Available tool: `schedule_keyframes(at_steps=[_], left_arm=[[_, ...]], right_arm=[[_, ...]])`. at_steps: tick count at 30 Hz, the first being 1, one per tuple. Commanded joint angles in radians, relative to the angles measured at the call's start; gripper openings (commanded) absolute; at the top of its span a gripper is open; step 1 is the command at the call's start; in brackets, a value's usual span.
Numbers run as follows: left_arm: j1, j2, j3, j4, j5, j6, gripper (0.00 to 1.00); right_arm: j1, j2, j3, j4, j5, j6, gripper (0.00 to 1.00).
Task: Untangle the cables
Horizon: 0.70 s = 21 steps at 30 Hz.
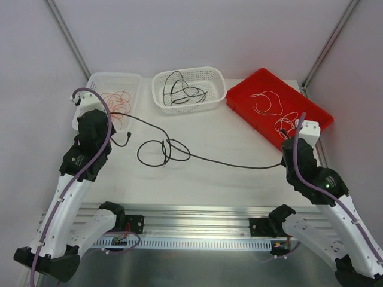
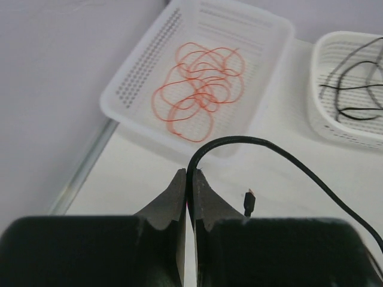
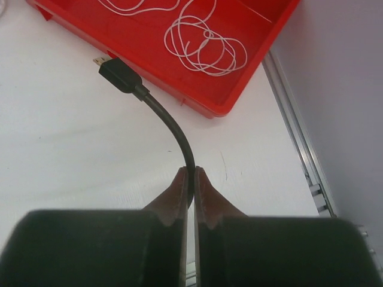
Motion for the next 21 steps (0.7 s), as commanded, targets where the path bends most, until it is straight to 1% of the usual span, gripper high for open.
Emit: schedule_keyframes(at_steps=[1,5,11,14,15,16,17,18,19,21], left_arm=[[0.058,-0.012,-0.021,-0.036,-0.195,0.087,0.00],[0.120,-0.020,-0.084,-0.056,-0.148,0.055,0.00],[0.216,-0.025,-0.165,-0.057,-0.123,0.009,0.00],[0.242,-0.046,-0.216,-0.053,-0.048,-0.045,0.00],[0.242,-0.051,-0.230,-0.048,-0.018,-0.049,0.00],[0.242,-0.061,-0.244,-0.040,0.051,-0.060,0.00],[0.242,-0.066,-0.260,-0.037,0.096,-0.059,0.00],[0.242,-0.075,-0.267,-0.037,0.134,-0.056,0.00],[0.242,-0.096,-0.282,-0.037,0.201,-0.060,0.00],[0.242,-0.124,-0.302,-0.030,0.265,-0.057,0.00]], right_arm=[[-0.092,-0.005,0.003,-0.039,-0.029,-0.008,0.01],[-0.169,-0.005,-0.006,-0.042,-0.069,-0.020,0.01],[-0.305,0.021,0.023,-0.088,-0.086,-0.020,0.01],[-0.360,0.023,0.035,-0.081,-0.167,-0.016,0.01],[-0.371,0.035,0.034,-0.074,-0.245,-0.020,0.01],[-0.373,0.042,0.032,-0.064,-0.296,-0.043,0.02],[-0.371,0.059,0.029,-0.058,-0.348,-0.049,0.05],[-0.371,0.076,0.027,-0.059,-0.432,-0.050,0.05],[-0.370,0.110,0.020,-0.058,-0.469,-0.042,0.06],[-0.370,0.136,-0.027,-0.045,-0.564,-0.036,0.08]])
